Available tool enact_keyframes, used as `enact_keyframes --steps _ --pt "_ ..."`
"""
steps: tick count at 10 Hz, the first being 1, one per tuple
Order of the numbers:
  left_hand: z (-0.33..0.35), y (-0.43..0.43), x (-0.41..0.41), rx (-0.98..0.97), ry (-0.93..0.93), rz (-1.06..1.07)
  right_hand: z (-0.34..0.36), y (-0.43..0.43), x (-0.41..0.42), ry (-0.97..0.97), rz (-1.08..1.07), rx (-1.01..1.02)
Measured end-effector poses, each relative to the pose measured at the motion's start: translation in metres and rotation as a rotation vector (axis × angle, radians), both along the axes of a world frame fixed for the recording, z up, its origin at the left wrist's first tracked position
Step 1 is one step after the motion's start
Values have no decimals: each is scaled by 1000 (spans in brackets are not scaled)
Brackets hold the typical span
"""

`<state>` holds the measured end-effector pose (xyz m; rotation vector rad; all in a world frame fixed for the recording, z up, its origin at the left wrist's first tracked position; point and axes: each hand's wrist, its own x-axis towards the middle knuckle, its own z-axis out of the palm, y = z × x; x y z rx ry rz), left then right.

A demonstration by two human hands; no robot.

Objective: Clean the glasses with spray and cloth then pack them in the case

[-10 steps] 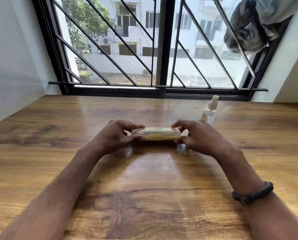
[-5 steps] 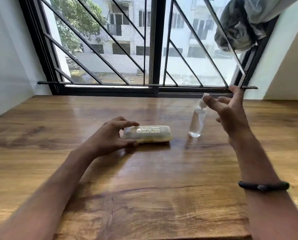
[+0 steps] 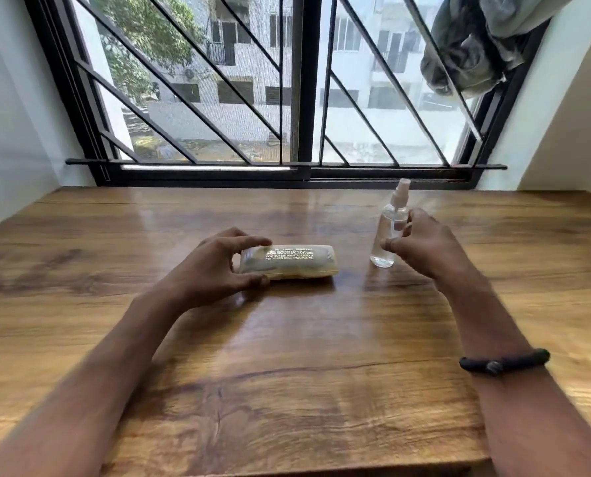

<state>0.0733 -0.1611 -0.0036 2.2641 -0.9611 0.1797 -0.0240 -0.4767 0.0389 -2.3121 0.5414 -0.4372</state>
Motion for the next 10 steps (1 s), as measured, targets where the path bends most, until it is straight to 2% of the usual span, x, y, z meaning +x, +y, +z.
enact_keyframes --steps 3,6,8,9,10 --pt "-2 0 2 14 -22 -3 6 19 -2 -84 47 -74" --pt "-3 -1 3 30 -31 4 0 41 -1 -18 99 -145" --pt "0 -3 -2 42 -5 8 0 38 -2 27 128 -93" --pt "4 -6 -4 -2 -1 82 5 37 -3 -28 156 -12" --pt "2 -7 -8 -87 -69 171 2 45 -5 -215 146 -98"
